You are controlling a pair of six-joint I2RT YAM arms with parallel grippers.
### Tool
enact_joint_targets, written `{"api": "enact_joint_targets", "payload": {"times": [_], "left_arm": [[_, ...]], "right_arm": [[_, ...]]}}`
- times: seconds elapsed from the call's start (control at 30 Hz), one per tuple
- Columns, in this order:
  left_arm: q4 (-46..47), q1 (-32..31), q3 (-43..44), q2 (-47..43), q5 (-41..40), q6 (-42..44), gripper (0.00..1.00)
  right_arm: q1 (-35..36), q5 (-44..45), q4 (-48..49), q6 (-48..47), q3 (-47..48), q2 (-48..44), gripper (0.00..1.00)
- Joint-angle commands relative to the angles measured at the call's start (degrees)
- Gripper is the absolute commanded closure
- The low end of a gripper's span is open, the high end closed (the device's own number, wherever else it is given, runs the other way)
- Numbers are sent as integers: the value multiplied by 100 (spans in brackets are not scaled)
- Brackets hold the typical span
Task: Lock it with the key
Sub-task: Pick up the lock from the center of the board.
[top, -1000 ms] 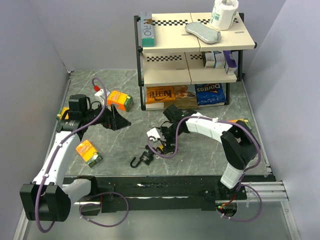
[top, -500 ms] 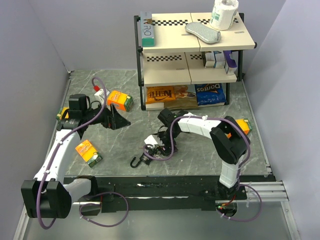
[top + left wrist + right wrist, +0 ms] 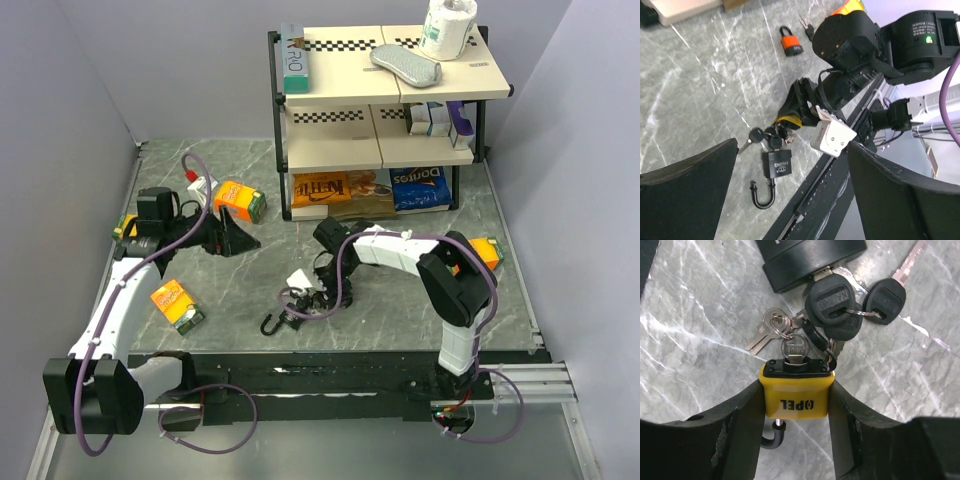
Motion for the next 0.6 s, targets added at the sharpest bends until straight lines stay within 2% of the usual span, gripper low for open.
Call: {"api": "enact_joint_targets", "payload": {"times": [0.0, 0.17, 0.3, 0.33, 0.37, 0.47, 0.57], "left_arm": [[729, 77, -22, -200, -122, -387, 5], [1662, 77, -154, -394, -193, -1187, 5], [2522, 77, -347, -534, -194, -1871, 7], [2811, 77, -373, -552, -176, -1987, 7], [2945, 77, -452, -578, -176, -2110, 7], [3437, 77, -645, -675, -150, -2610, 9], [3676, 16, -979, -868, -237, -3059, 11]], "right_arm": [[-245, -591, -166, 1179, 588, -373, 100], [-984, -1504, 131, 3184, 1177, -917, 100], [-1388, -2077, 1395, 6030, 1178, -1549, 100], [-1424, -2042, 1824, 6592, 1021, -1673, 100], [-1494, -1964, 2621, 7720, 915, -1787, 100], [-1529, -1192, 3775, 9543, 677, -2139, 100], [-1512, -549, 4201, 10750, 720, -2184, 100]]}}
